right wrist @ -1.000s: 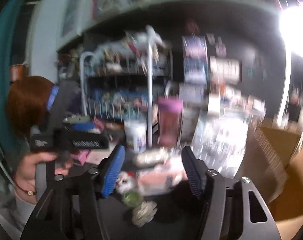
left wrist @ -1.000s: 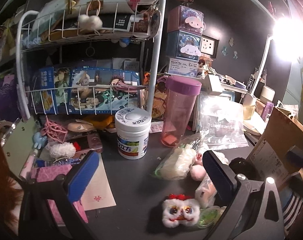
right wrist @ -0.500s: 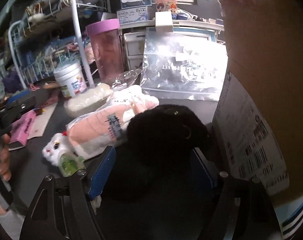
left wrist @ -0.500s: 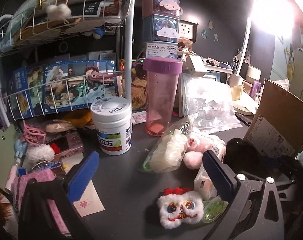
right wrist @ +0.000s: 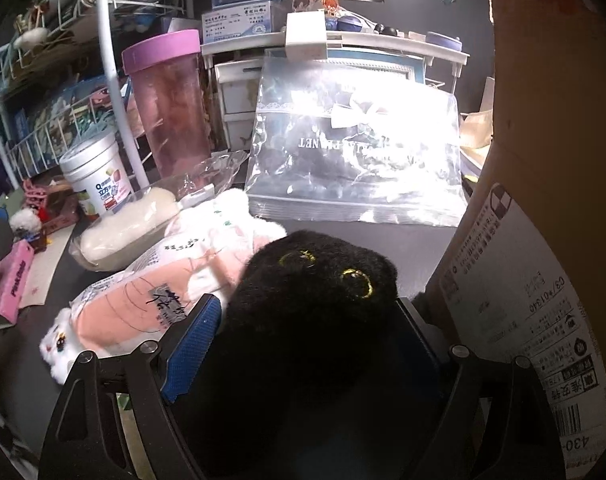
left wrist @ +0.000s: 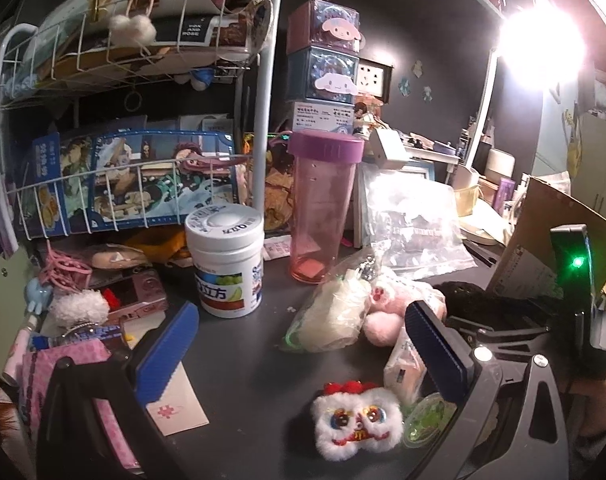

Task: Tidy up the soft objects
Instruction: 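Close the right gripper on the black fluffy plush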

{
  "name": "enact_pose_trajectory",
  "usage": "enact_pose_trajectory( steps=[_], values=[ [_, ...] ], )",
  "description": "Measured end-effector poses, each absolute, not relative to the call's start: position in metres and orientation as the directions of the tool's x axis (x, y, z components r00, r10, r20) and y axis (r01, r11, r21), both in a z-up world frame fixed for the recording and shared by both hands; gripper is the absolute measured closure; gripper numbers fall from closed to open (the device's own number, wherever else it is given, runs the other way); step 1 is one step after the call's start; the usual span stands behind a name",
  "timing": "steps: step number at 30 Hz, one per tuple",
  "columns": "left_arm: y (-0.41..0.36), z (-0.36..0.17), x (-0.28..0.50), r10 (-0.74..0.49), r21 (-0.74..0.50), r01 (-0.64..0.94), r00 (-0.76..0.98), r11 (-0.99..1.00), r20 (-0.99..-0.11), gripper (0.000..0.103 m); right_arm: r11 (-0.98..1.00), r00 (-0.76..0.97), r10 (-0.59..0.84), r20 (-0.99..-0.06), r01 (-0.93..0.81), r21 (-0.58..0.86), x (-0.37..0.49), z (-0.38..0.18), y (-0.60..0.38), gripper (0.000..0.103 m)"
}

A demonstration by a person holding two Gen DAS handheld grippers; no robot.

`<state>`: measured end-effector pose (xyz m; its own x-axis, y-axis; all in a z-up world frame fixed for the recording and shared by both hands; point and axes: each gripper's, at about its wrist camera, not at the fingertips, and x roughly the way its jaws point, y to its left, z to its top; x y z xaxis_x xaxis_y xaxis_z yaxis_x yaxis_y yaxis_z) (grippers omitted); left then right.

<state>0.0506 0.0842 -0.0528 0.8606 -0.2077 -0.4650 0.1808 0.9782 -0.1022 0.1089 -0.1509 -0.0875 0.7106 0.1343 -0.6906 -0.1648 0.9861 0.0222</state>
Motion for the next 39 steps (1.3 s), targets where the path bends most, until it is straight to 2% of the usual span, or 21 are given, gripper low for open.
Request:
enact_pose_trajectory(
  steps=[1, 4, 8, 12, 14, 20, 27, 29, 31, 39],
  values=[
    [0.084, -0.053, 0.051, -0.213, -0.106, 0.185, 0.859, 0.977, -0.465, 0.0, 0.987, 0.715, 0.127, -0.688, -0.163, 0.012, 0.108, -0.087, -0.152, 0.033],
    [0.083, -0.056, 0.052, -0.236, -0.117, 0.205, 0.847, 0.972, -0.477, 0.0, 0.983, 0.716, 0.143, -0.683, -0.184, 0.012, 0.102, -0.086, -0.158, 0.037],
    [0.08, -0.056, 0.052, -0.256, -0.128, 0.222, 0.836, 0.967, -0.486, 0.0, 0.968, 0.699, 0.185, -0.69, -0.25, 0.007, 0.084, -0.084, -0.163, 0.038],
    [0.078, -0.055, 0.052, -0.268, -0.138, 0.23, 0.832, 0.963, -0.485, 0.0, 0.965, 0.696, 0.158, -0.7, -0.258, -0.04, 0.066, -0.084, -0.163, 0.034],
    [0.078, -0.055, 0.053, -0.271, -0.143, 0.23, 0.831, 0.963, -0.485, 0.0, 0.969, 0.686, 0.163, -0.709, -0.248, -0.018, 0.064, -0.085, -0.166, 0.027],
    [0.079, -0.055, 0.053, -0.26, -0.149, 0.213, 0.831, 0.966, -0.492, 0.0, 0.984, 0.684, 0.161, -0.712, -0.166, 0.063, 0.071, -0.089, -0.171, 0.024],
    [0.083, -0.055, 0.051, -0.266, -0.168, 0.21, 0.83, 0.963, -0.49, 0.0, 0.988, 0.688, 0.146, -0.711, -0.136, 0.071, 0.085, -0.094, -0.172, 0.025],
    [0.083, -0.055, 0.052, -0.279, -0.176, 0.22, 0.823, 0.96, -0.494, 0.0, 0.989, 0.695, 0.135, -0.707, -0.142, 0.049, 0.086, -0.093, -0.17, 0.034],
    [0.082, -0.054, 0.052, -0.29, -0.178, 0.231, 0.819, 0.956, -0.496, 0.0, 0.989, 0.702, 0.131, -0.7, -0.146, 0.039, 0.085, -0.092, -0.171, 0.036],
    [0.064, -0.034, 0.046, -0.419, -0.224, 0.354, 0.788, 0.908, -0.452, 0.001, 0.97, 0.776, 0.193, -0.601, -0.244, -0.003, 0.063, -0.068, -0.168, 0.037]
  ],
)
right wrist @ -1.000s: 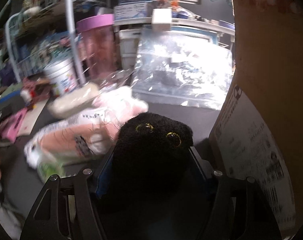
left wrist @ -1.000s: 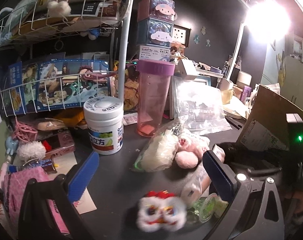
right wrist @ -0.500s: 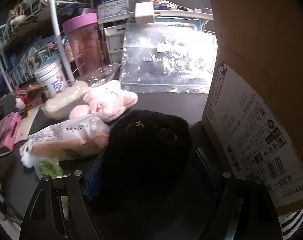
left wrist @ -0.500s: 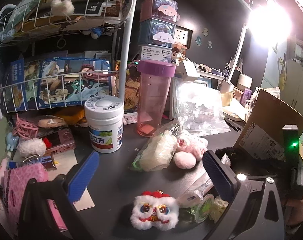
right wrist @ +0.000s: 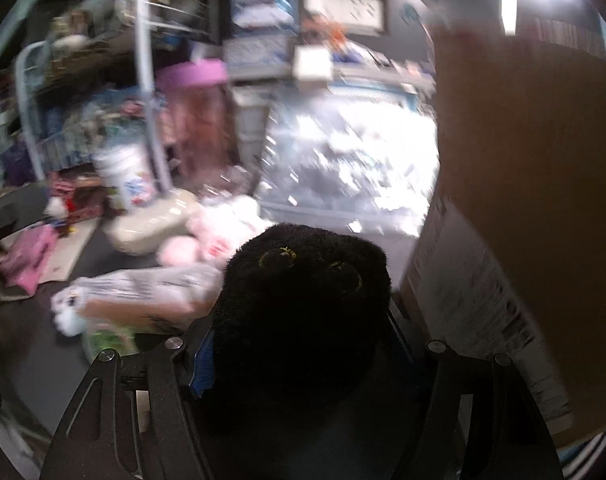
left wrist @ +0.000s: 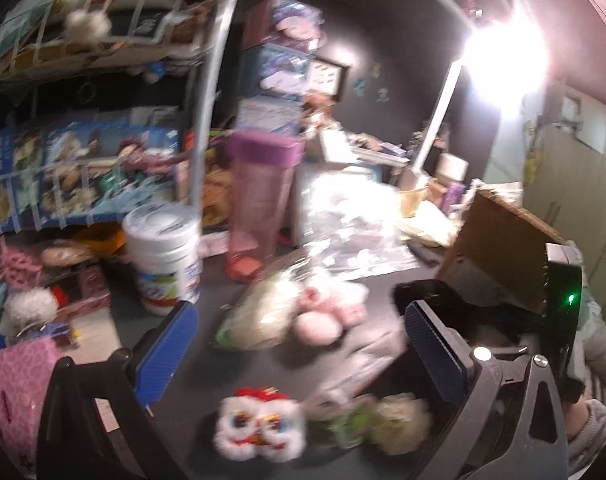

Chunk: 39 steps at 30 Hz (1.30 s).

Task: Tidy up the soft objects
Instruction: 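Close the right gripper on the black fluffy plush, then lift the black plush with the right gripper while the left gripper also grips it, then open both grippers over the cardboard box, dropping the black plush inside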

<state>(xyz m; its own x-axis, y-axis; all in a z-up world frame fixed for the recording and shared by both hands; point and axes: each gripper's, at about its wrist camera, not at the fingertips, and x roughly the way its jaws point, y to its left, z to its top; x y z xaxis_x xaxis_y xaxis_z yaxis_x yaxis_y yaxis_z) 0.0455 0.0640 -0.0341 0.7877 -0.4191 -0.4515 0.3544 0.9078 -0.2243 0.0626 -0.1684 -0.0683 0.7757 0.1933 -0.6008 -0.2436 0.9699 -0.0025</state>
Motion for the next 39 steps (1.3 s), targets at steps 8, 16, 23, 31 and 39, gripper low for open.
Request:
enact_pose_trajectory(
  steps=[8, 16, 23, 31, 39],
  values=[
    [0.01, 0.004, 0.036, -0.639, -0.279, 0.577, 0.663, 0.768, -0.39, 0.003, 0.877, 0.795, 0.435, -0.423, -0.48, 0.002, 0.027, -0.018, -0.161, 0.037],
    [-0.048, 0.045, 0.025, -0.746, -0.293, 0.69, 0.566, 0.662, -0.351, 0.04, 0.829, 0.805, 0.535, -0.259, -0.559, -0.026, -0.011, 0.022, -0.198, 0.037],
    [-0.117, 0.072, 0.023, -0.77, -0.214, 0.754, 0.536, 0.621, -0.346, 0.043, 0.872, 0.858, 0.48, -0.18, -0.489, -0.006, -0.027, 0.038, -0.257, 0.037],
    [-0.195, 0.076, 0.052, -0.766, -0.154, 0.798, 0.476, 0.583, -0.433, 0.043, 0.92, 0.899, 0.39, -0.2, -0.391, 0.033, -0.009, 0.037, -0.317, 0.036],
    [-0.229, 0.052, 0.097, -0.699, -0.18, 0.762, 0.435, 0.621, -0.567, 0.042, 0.927, 0.868, 0.373, -0.328, -0.366, 0.084, 0.034, 0.013, -0.342, 0.033]
  ],
)
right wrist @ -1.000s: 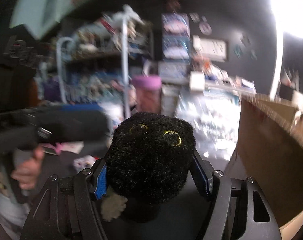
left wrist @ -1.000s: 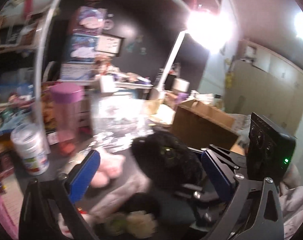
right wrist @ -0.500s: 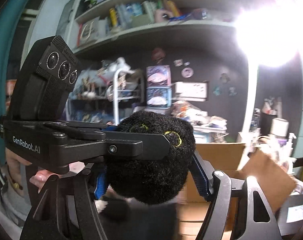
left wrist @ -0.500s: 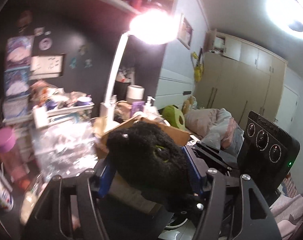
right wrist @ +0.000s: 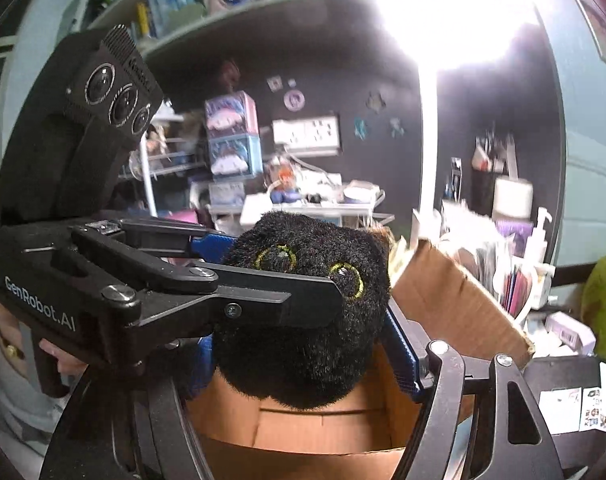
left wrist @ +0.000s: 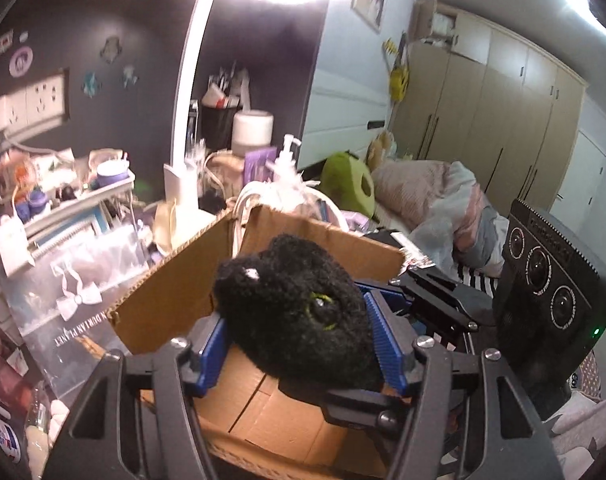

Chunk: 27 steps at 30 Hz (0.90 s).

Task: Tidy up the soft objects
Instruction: 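Open both grippers over the cardboard box, dropping the black plush inside, then move the right gripper to the clear bag with white fluffy item and grasp it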

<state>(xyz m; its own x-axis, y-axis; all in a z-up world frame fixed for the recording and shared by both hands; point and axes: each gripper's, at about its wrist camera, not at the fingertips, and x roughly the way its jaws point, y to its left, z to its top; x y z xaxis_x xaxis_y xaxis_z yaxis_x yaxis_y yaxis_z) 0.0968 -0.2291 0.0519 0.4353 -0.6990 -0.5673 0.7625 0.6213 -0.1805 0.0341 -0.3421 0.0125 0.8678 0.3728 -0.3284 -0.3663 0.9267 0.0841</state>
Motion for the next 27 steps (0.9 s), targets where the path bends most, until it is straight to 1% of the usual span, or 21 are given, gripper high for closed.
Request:
enact_pose_trajectory(
  steps=[2, 3, 4, 12, 16, 17, 18, 19, 24, 27],
  values=[
    [-0.227, 0.05, 0.102, -0.691, -0.186, 0.749, 0.446, 0.636, -0.569, 0.033, 0.924, 0.858, 0.381, -0.344, -0.371, 0.098, 0.04, 0.008, -0.345, 0.029],
    [-0.225, 0.05, 0.104, -0.69, -0.187, 0.743, 0.456, 0.643, -0.562, 0.025, 0.922, 0.856, 0.385, -0.344, -0.373, 0.104, 0.042, 0.007, -0.345, 0.028],
    [-0.222, 0.05, 0.105, -0.689, -0.189, 0.737, 0.464, 0.649, -0.556, 0.021, 0.92, 0.855, 0.391, -0.341, -0.375, 0.116, 0.044, 0.004, -0.346, 0.026],
    [-0.183, 0.061, 0.103, -0.684, -0.203, 0.698, 0.526, 0.687, -0.506, 0.021, 0.905, 0.851, 0.424, -0.311, -0.392, 0.162, 0.048, 0.003, -0.339, 0.026],
    [-0.15, 0.066, 0.097, -0.676, -0.221, 0.665, 0.571, 0.713, -0.465, 0.021, 0.902, 0.849, 0.431, -0.306, -0.404, 0.151, 0.046, 0.007, -0.324, 0.026],
    [-0.139, 0.067, 0.095, -0.672, -0.225, 0.655, 0.584, 0.722, -0.456, 0.02, 0.908, 0.854, 0.418, -0.31, -0.395, 0.138, 0.045, 0.008, -0.319, 0.026],
    [-0.13, 0.068, 0.093, -0.666, -0.226, 0.645, 0.596, 0.73, -0.448, 0.015, 0.913, 0.859, 0.407, -0.311, -0.386, 0.13, 0.045, 0.009, -0.317, 0.026],
    [-0.12, 0.069, 0.09, -0.657, -0.224, 0.634, 0.611, 0.74, -0.441, 0.011, 0.921, 0.867, 0.389, -0.31, -0.37, 0.12, 0.043, 0.01, -0.315, 0.026],
    [-0.064, 0.068, 0.077, -0.582, -0.205, 0.552, 0.699, 0.808, -0.416, 0.01, 0.944, 0.907, 0.329, -0.263, -0.32, 0.076, 0.026, 0.031, -0.304, 0.026],
    [-0.025, 0.063, 0.073, -0.524, -0.204, 0.485, 0.746, 0.85, -0.411, 0.009, 0.932, 0.901, 0.358, -0.246, -0.362, 0.032, 0.017, 0.045, -0.283, 0.026]
  ],
)
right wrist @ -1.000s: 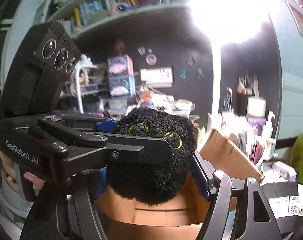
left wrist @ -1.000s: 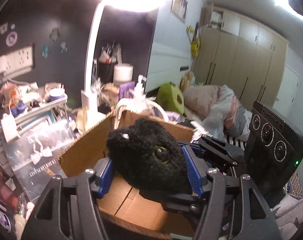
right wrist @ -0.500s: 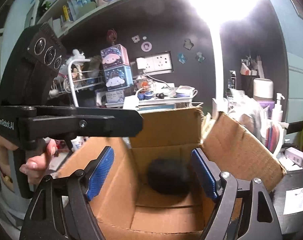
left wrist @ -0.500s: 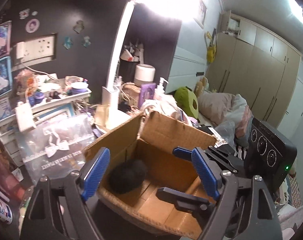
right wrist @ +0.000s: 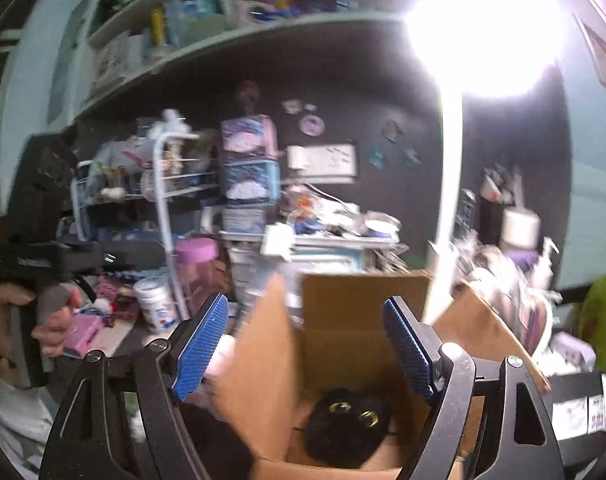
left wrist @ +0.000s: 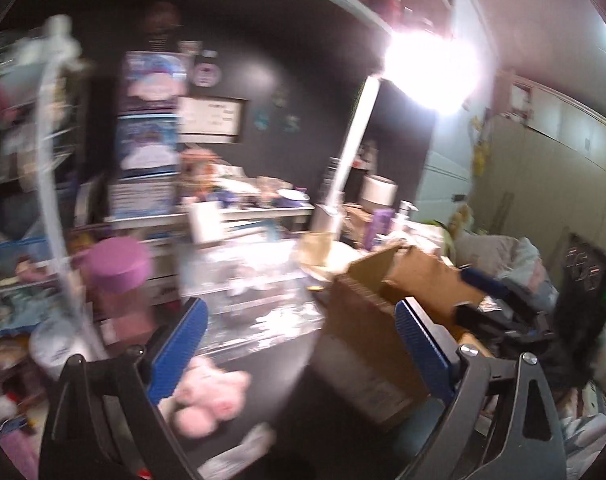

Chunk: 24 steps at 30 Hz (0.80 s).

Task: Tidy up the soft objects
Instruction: 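Move the right gripper to the clear bag with white fluffy item and grasp it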

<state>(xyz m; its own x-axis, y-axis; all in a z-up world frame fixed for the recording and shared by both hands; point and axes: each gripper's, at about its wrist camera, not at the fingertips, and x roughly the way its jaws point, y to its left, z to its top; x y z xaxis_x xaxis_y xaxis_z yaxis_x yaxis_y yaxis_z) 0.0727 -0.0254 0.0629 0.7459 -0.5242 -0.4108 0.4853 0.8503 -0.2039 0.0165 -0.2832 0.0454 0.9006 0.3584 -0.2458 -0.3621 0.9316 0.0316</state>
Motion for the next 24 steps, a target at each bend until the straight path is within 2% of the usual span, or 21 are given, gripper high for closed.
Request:
enact_pose_trajectory(
  steps=[4, 6, 11, 20, 24],
  values=[
    [0.019, 0.05, 0.067, -0.453, -0.208, 0.402, 0.789, 0.892, -0.416, 0.007, 0.882, 0.852, 0.455, -0.26, -0.472, -0.004, 0.014, 0.054, -0.24, 0.026],
    [0.043, 0.04, 0.066, -0.416, -0.212, 0.358, 0.805, 0.909, -0.423, 0.004, 0.854, 0.82, 0.495, -0.287, -0.52, -0.009, 0.017, 0.053, -0.216, 0.026],
    [0.087, 0.014, 0.065, -0.348, -0.227, 0.271, 0.82, 0.935, -0.454, 0.004, 0.789, 0.734, 0.563, -0.38, -0.614, -0.016, 0.033, 0.035, -0.154, 0.026],
    [0.117, -0.039, 0.086, -0.349, -0.272, 0.234, 0.77, 0.933, -0.535, 0.003, 0.766, 0.615, 0.56, -0.555, -0.64, 0.062, 0.085, -0.02, -0.096, 0.026],
    [0.132, -0.05, 0.095, -0.349, -0.318, 0.201, 0.775, 0.926, -0.527, 0.003, 0.759, 0.547, 0.574, -0.609, -0.635, 0.145, 0.11, -0.037, -0.084, 0.026]
  ],
)
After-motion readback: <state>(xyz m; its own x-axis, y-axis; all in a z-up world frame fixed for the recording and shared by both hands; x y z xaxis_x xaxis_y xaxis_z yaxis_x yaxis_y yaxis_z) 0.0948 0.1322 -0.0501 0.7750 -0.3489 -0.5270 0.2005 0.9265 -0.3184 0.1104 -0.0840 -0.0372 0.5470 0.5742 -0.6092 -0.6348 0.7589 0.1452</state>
